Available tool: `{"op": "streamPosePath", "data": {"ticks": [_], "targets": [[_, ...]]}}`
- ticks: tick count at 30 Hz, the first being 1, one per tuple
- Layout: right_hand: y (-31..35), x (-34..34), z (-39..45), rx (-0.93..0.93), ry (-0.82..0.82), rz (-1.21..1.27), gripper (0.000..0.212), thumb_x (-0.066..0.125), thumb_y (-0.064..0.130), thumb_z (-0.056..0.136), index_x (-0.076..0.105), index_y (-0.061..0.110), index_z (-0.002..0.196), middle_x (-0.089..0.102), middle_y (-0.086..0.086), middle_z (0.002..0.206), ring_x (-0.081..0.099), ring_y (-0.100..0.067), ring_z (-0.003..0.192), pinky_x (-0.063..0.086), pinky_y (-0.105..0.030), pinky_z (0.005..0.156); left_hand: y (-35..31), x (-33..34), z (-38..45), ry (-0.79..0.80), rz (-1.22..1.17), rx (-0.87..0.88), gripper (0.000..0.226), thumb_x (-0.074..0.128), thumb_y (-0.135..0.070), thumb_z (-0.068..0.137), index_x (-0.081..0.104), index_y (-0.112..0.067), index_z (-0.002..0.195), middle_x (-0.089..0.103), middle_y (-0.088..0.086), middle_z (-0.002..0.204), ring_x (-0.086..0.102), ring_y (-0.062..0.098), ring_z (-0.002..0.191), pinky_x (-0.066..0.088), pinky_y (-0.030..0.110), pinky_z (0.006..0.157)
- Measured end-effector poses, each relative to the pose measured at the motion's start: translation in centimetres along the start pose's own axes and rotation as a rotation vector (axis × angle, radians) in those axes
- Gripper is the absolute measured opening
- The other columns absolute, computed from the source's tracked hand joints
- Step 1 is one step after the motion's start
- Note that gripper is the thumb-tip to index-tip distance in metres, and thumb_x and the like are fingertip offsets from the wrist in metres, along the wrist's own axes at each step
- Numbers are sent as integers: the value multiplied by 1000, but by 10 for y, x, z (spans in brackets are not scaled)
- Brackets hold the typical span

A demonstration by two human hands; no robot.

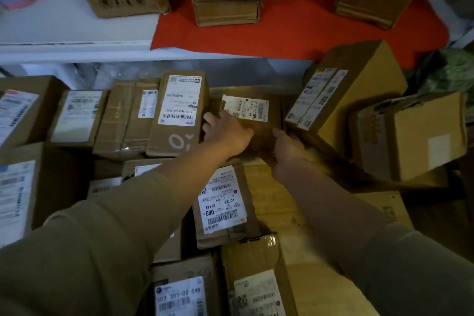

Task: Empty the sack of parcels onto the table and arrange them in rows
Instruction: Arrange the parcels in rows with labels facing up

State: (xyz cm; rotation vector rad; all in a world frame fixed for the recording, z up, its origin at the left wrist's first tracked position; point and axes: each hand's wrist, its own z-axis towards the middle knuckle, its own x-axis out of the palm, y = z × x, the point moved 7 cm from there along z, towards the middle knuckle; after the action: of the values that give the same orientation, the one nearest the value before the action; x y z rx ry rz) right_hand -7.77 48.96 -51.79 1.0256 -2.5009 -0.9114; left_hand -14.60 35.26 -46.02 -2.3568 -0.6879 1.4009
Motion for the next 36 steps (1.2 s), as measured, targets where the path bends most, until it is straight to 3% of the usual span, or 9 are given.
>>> {"op": "streamPosePath", "data": {"ticks": [6,12,15,17,21,26,30,33,36], "targets": [[2,11,-6,-35,29,25,51,56,19,98,44,29,146,59,-7,131,59,-29,118,54,-47,98,7,-3,-13,25,75,86,57,53,-37,96,36,-10,143,21,13,149,25,31,137,32,40,108],[3,26,-8,-106,118,-181,50,51,18,101,42,31,148,57,-5,139,54,-29,126,46,-49,107,14,-12,-29,-16,103,204,48,50,-28,99,44,-11,143,18,9,156,17,28,145,25,39,115],[7,22,-12,-125,100,-390,41,51,24,100,51,16,141,60,-9,134,56,-32,123,47,-44,104,16,-13,-36,-8,112,212,48,50,-28,99,44,-12,143,20,9,157,16,28,146,24,38,115],[12,11,-19,-177,40,-522,39,53,28,100,55,6,132,61,-13,126,58,-33,116,48,-39,93,14,-12,-41,-6,110,214,50,49,-29,100,41,-13,146,20,8,157,18,28,145,24,37,114],[35,-2,-51,-556,28,-686,25,53,18,99,67,8,117,67,-3,109,60,-18,98,47,-30,82,3,-5,-49,19,32,212,47,52,-27,98,47,-14,142,27,7,152,22,26,141,26,35,112],[75,-29,-86,-957,22,-645,21,55,12,96,70,14,111,69,-1,107,62,-16,101,55,-38,90,-16,5,-55,46,-58,228,53,60,-30,93,48,-15,142,38,7,147,37,29,137,39,46,111],[112,-59,-113,-1278,-147,-746,15,56,18,90,69,18,98,62,-2,97,53,-23,96,44,-39,83,-45,15,-56,62,-152,237,75,69,-47,86,36,-22,148,38,4,154,40,28,138,42,46,109],[130,-89,-120,-1344,-333,-829,26,55,27,82,67,21,104,58,-3,102,50,-26,101,35,-38,84,-67,25,-50,92,-218,249,83,76,-54,76,39,-24,144,47,1,146,46,26,133,44,31,98],[144,-118,-117,-1357,-460,-890,38,62,29,79,64,24,117,57,-2,117,49,-27,113,34,-45,94,-76,36,-34,90,-282,241,105,78,-76,50,45,-26,136,59,-3,133,56,21,122,50,39,98]]}}
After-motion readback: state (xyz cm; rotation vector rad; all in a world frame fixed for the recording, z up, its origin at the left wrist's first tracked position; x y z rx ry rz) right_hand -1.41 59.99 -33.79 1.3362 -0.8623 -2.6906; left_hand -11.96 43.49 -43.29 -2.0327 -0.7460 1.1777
